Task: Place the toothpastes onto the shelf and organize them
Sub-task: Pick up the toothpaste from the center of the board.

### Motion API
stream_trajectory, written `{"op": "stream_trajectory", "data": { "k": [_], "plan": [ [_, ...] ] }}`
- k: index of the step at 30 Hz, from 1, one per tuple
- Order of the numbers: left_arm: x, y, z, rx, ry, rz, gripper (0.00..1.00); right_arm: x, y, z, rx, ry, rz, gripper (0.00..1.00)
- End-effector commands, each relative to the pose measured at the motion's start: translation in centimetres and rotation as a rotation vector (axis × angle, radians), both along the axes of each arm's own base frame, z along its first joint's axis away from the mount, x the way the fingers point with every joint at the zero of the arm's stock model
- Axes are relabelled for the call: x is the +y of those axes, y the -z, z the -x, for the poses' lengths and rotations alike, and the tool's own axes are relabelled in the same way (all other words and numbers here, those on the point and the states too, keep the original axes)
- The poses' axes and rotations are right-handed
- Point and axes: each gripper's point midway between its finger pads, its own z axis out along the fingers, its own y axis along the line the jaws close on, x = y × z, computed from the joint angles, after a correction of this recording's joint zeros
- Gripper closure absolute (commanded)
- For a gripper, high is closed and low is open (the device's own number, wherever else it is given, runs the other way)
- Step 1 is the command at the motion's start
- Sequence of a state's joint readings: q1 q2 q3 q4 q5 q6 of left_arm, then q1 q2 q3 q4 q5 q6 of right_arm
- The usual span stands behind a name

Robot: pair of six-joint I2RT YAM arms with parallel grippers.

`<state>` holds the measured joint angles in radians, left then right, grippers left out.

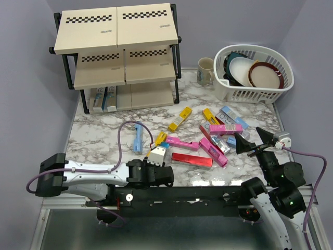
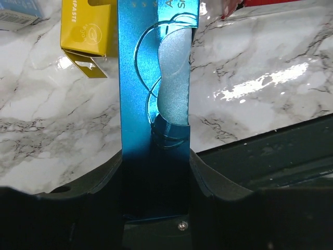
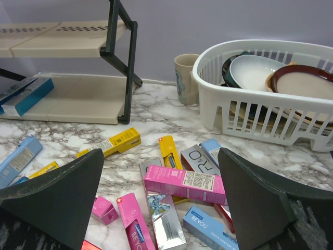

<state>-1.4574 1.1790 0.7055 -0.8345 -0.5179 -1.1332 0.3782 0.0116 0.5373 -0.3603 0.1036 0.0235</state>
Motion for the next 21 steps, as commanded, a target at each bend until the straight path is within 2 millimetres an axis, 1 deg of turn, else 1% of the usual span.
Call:
{"op": "stream_trajectory", "data": {
  "k": [1,2,5,6,8,9,10,11,12,13,14,15,16,17,18,19,20,21],
  "plan": [
    [-0.6,-3.3,-0.2,-0.019,-0.033,0.112,0.52,-2.4,-4.1,5.2,-0.266,0.017,-0.1,0.0],
    [-0.8,-4.1,-0.4,-0.024,-0.041,0.146,0.53,-2.4,-4.1,5.3,-0.268,0.017,-0.099,0.0],
    [-0.7,-5.3,-0.9,-0.035,-0.068,0.208,0.53,-2.5,-4.1,5.3,-0.268,0.019,-0.099,0.0],
    [-0.9,-5.7,-1.5,-0.041,-0.088,0.24,0.53,-2.4,-4.1,5.3,-0.266,0.015,-0.099,0.0],
    [-0.9,-6.0,-2.3,-0.046,-0.104,0.301,0.55,-2.4,-4.1,5.3,-0.267,0.016,-0.098,0.0],
    [-1.6,-6.7,-3.8,-0.073,-0.12,0.364,0.56,-2.5,-4.1,5.2,-0.266,0.018,-0.1,0.0],
    [-1.8,-6.9,-4.1,-0.064,-0.12,0.404,0.57,-2.4,-4.2,5.3,-0.268,0.015,-0.1,0.0],
    [-1.6,-7.0,-4.7,-0.079,-0.127,0.439,0.57,-2.5,-4.1,5.2,-0.266,0.018,-0.1,0.0],
    [-2.0,-7.9,-5.8,-0.108,-0.144,0.499,0.57,-2.4,-4.2,5.3,-0.269,0.017,-0.101,0.0],
    [-1.5,-8.3,-7.2,-0.137,-0.172,0.513,0.57,-2.4,-4.1,5.3,-0.267,0.016,-0.098,0.0],
    [-1.0,-8.8,-8.0,-0.168,-0.19,0.538,0.57,-2.4,-4.1,5.2,-0.265,0.017,-0.098,0.0],
    [-1.2,-9.7,-8.9,-0.198,-0.202,0.581,0.57,-2.4,-4.2,5.3,-0.268,0.014,-0.098,0.0],
    [-0.3,-10.1,-10.4,-0.237,-0.237,0.585,0.57,-2.4,-4.2,5.3,-0.268,0.014,-0.1,0.0],
    [-0.1,-10.5,-10.9,-0.246,-0.241,0.611,0.57,-2.4,-4.2,5.3,-0.268,0.013,-0.099,0.0],
    [-0.2,-11.3,-11.8,-0.273,-0.248,0.648,0.57,-2.3,-4.2,5.3,-0.268,0.011,-0.099,0.0],
    [0.2,-11.6,-12.6,-0.29,-0.267,0.666,0.57,-2.3,-4.1,5.3,-0.268,0.011,-0.099,0.0],
    [1.0,-11.5,-13.6,-0.294,-0.284,0.679,0.57,-2.4,-4.2,5.3,-0.27,0.013,-0.1,0.0],
    [1.4,-12.3,-14.8,-0.325,-0.303,0.717,0.57,-2.3,-4.2,5.3,-0.269,0.012,-0.097,0.0]
  ]
}}
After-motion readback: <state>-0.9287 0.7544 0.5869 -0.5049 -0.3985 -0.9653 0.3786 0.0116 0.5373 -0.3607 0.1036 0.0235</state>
